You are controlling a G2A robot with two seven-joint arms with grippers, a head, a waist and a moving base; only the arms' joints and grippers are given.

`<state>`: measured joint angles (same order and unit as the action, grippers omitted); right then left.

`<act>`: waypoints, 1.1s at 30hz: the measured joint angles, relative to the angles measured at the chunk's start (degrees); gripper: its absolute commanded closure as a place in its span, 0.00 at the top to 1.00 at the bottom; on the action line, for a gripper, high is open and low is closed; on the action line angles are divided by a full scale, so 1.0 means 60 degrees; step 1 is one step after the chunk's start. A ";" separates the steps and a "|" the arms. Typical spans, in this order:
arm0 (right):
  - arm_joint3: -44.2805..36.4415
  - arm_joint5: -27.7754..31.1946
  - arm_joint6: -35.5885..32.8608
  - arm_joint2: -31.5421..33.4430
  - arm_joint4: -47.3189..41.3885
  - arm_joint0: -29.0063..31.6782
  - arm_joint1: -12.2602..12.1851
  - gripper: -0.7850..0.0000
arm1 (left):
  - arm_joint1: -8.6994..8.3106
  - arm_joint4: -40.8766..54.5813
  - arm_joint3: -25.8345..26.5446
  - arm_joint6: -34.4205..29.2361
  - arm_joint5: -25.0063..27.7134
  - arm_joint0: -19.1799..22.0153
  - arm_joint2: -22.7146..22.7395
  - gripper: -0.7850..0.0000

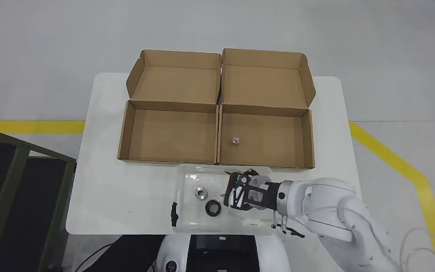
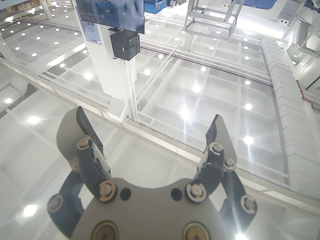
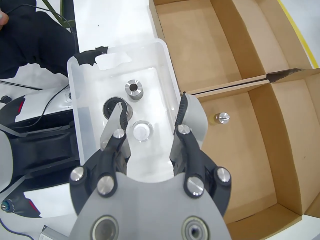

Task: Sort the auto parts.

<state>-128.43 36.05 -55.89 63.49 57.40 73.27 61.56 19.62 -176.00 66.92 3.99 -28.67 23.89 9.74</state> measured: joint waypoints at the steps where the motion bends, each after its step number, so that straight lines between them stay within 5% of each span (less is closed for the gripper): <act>1: -0.0038 0.0057 -0.0014 -0.0009 0.0127 0.0075 -0.0021 0.51 | 0.0000 0.0000 0.0000 0.0000 0.0000 0.0000 0.0000 1.00; 8: 0.0071 0.0214 -0.0003 -0.0139 0.0729 0.0444 -0.0113 0.60 | 0.0000 0.0000 0.0000 0.0000 0.0000 0.0000 0.0000 1.00; 26: 0.1535 0.0051 0.0625 -0.0864 0.1131 0.0204 -0.0106 0.60 | 0.0000 0.0000 0.0000 0.0000 0.0000 0.0000 0.0000 1.00; 33: 0.1892 -0.0029 0.0775 -0.1073 0.1122 0.0013 -0.0086 0.49 | 0.0000 0.0000 0.0000 0.0000 0.0000 0.0000 0.0000 1.00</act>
<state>-117.07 35.88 -51.24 57.05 64.13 73.34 61.04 19.62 -176.00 66.92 3.99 -28.67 23.89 9.74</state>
